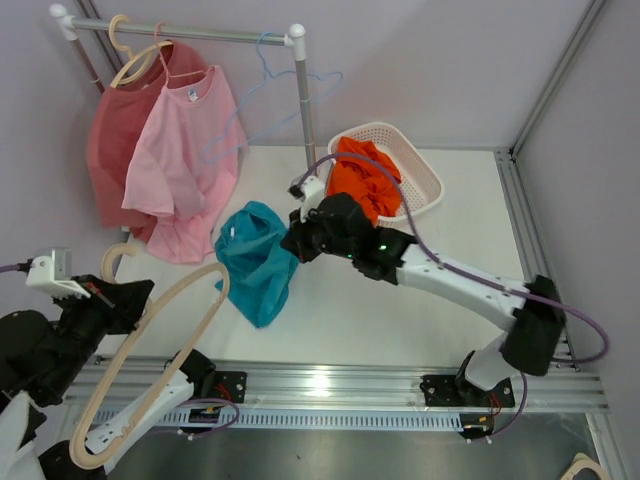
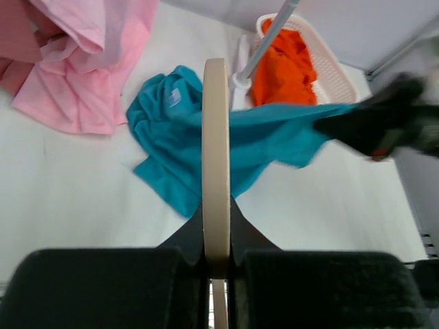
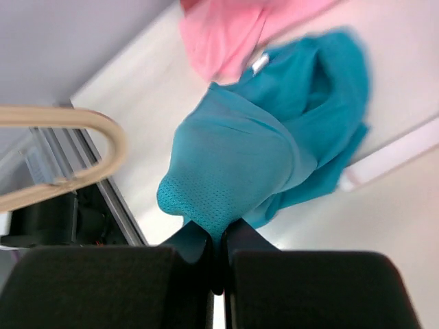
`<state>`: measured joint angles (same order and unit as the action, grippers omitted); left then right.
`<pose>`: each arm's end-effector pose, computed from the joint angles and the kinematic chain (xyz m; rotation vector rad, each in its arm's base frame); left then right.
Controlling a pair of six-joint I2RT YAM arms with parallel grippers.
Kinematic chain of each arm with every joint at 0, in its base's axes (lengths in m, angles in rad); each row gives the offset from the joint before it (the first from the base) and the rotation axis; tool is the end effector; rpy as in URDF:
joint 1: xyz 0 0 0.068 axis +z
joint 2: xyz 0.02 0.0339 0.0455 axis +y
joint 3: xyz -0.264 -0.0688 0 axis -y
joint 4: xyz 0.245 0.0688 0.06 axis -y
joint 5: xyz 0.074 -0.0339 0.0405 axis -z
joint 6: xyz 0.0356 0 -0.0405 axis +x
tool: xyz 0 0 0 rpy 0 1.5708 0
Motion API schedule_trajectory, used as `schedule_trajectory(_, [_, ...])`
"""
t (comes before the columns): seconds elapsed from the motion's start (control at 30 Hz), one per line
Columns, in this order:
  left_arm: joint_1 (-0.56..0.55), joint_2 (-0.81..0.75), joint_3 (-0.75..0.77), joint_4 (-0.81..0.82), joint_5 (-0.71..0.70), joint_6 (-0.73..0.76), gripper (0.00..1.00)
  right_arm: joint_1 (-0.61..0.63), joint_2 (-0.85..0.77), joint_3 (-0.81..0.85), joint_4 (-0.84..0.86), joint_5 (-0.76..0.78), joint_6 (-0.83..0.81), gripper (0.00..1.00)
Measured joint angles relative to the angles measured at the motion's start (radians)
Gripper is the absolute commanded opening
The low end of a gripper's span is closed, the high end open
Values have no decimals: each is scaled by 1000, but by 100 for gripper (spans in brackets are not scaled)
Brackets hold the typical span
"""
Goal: Remove the t-shirt from the hanger
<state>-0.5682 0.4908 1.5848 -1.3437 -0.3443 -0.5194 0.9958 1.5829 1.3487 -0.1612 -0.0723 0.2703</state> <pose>-0.0353 0.0368 0.4566 -0.2006 1.8185 -0.4591 0.2026 0.3173 0.3368 -0.7835 1.9232 0.8788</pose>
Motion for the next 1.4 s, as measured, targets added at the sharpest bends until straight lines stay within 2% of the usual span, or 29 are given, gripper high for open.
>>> schedule_trajectory(0.1, [-1,2,-52,-2,-35,11,1,2,-182,17,-84,104,-22,0])
schedule_trajectory(0.2, [-1,13,-98,29,-71,31,1,-22,-319,115,-129,197,-68,0])
schedule_trajectory(0.3, [-1,62,-106,98,-90,53,1,-89,-372,260,-105,269,-130,0])
schedule_trajectory(0.4, [-1,154,-71,163,-118,78,1,-175,-349,398,-26,306,-194,0])
schedule_trajectory(0.5, [-1,260,-6,217,-148,104,1,-259,-248,561,61,320,-250,0])
schedule_trajectory(0.63, [33,347,27,306,-154,137,1,-364,23,879,184,317,-291,0])
schedule_trajectory(0.7, [96,371,22,356,-127,153,1,-412,207,1095,221,312,-301,0])
schedule_trajectory(0.8, [252,392,-10,450,-35,158,1,-471,417,1286,250,308,-309,0])
schedule_trajectory(0.9, [330,431,-22,535,16,166,1,-527,499,1268,289,291,-291,0])
schedule_trajectory(1.0, [352,489,-24,615,32,182,1,-594,526,1231,322,282,-229,0])
schedule_trajectory(1.2, [416,629,-26,729,69,197,1,-729,554,1281,388,280,-116,0])
schedule_trajectory(1.4, [457,748,-4,813,122,219,1,-777,550,1288,420,243,-52,0])
